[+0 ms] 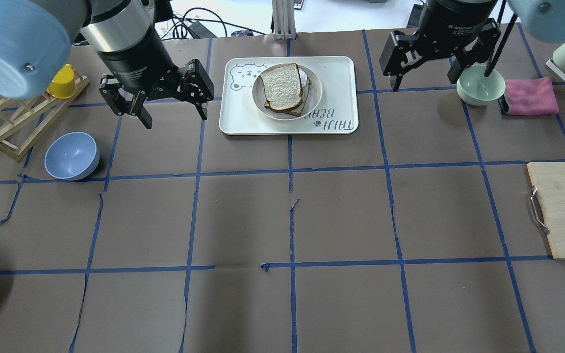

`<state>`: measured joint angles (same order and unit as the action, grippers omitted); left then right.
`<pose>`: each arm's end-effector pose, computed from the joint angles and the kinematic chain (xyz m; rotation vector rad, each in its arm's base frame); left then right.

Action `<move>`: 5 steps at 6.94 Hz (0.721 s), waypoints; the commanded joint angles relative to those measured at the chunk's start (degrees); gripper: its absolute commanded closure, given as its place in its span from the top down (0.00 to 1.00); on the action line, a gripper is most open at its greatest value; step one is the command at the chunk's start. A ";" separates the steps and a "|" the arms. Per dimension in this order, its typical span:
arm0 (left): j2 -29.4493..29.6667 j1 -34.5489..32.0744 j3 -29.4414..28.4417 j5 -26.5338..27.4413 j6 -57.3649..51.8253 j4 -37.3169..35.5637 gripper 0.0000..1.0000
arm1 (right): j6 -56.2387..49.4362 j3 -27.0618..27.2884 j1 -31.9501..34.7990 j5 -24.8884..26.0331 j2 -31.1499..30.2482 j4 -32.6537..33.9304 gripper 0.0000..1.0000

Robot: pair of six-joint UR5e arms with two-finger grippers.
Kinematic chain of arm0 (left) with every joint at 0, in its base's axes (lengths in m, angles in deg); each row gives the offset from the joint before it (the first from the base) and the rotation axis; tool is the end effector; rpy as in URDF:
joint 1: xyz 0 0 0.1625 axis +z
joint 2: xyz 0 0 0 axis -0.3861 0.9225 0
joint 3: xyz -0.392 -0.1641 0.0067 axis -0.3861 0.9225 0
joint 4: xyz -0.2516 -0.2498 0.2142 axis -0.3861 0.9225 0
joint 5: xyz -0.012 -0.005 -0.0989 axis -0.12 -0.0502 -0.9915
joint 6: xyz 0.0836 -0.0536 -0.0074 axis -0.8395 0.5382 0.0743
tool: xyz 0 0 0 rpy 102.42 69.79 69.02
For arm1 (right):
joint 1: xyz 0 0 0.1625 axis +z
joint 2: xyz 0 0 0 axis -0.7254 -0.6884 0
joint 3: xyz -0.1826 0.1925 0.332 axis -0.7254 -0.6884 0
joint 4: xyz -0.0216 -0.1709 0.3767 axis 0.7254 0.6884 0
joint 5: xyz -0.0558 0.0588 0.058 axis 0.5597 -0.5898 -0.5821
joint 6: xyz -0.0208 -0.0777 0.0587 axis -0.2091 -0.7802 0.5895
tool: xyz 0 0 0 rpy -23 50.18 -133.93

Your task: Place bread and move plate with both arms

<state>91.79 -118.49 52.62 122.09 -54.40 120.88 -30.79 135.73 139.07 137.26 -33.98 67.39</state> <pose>-0.1884 -0.4901 0.4999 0.1074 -3.0973 -0.0844 0.1554 -0.5208 0.5188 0.1443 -3.1242 0.0338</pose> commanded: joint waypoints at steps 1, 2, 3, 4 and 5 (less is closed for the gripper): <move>-3.12 0.24 2.00 2.24 -2.65 1.00 1.00 | 0.00 0.00 0.07 0.00 -0.08 0.00 1.00; -3.83 0.50 2.97 2.24 -2.91 0.64 1.00 | 0.00 0.00 0.07 0.09 0.01 0.00 1.00; -4.44 0.50 3.33 2.24 -2.92 0.90 1.00 | 0.00 0.00 0.07 0.00 0.01 0.00 1.00; -4.89 0.50 3.59 2.33 -2.92 0.90 1.00 | 0.00 0.00 0.07 0.00 0.01 -0.09 1.00; -5.32 0.59 3.94 2.42 -3.44 0.99 1.00 | 0.00 0.00 0.07 0.09 0.01 0.00 1.00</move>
